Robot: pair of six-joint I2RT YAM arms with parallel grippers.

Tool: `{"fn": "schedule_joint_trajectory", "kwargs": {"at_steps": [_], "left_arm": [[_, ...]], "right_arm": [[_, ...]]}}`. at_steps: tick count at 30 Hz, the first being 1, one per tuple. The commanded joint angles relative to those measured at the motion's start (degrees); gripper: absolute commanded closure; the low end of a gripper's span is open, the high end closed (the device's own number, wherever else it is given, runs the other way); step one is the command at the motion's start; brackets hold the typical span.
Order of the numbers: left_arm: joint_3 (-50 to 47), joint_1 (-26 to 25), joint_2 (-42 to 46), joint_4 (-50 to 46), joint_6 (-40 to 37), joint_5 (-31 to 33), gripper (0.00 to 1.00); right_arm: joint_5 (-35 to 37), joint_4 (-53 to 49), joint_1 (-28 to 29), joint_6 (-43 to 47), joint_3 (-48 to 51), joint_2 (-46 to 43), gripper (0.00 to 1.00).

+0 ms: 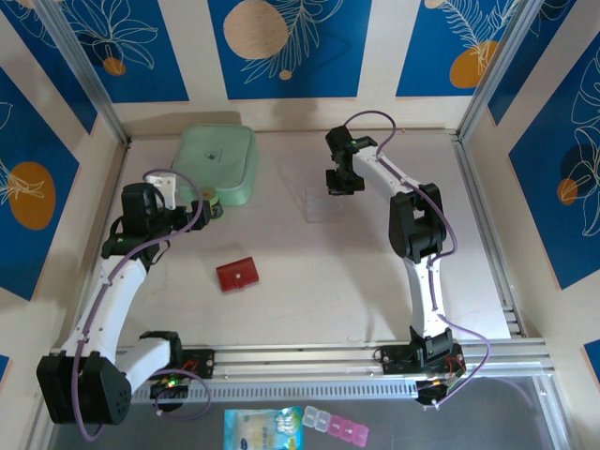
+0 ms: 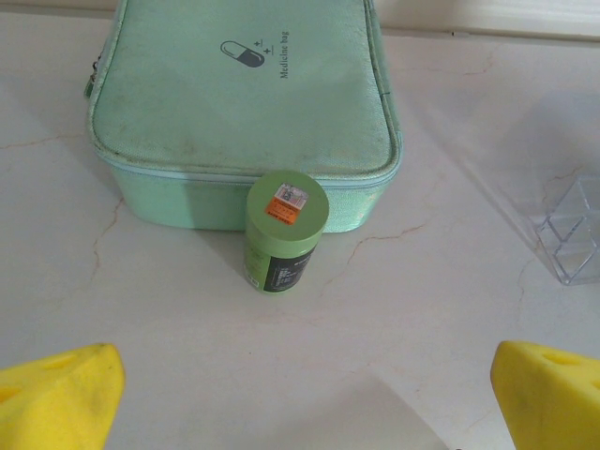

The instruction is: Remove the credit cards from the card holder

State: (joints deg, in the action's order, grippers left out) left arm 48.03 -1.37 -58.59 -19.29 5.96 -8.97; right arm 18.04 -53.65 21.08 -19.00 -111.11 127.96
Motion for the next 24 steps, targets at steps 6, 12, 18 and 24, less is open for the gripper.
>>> {"fn": "schedule_joint_trajectory", "kwargs": {"at_steps": [6,12,18,24], "left_arm": [[-0.4,-0.3,0.1,0.5,0.5,-1.0,0.0],[-0.4,-0.3,0.0,0.5,0.5,-1.0,0.0],[-0.4,-0.3,0.0,0.5,0.5,-1.2,0.0],[-0.4,-0.3,0.0,0.4,0.5,-1.2,0.0]], "right_arm": [[-0.3,-1.7,-0.4,1.0,-1.5,0.6,0.86],[-0.1,-2.7,-0.5,0.5,-1.4,0.5,0.86],[0.0,-3.0,-0.7,0.0,-0.8,-0.1,0.84],[0.2,-3.0,-0.8,-0.1,-1.0,-0.6,0.82]]}}
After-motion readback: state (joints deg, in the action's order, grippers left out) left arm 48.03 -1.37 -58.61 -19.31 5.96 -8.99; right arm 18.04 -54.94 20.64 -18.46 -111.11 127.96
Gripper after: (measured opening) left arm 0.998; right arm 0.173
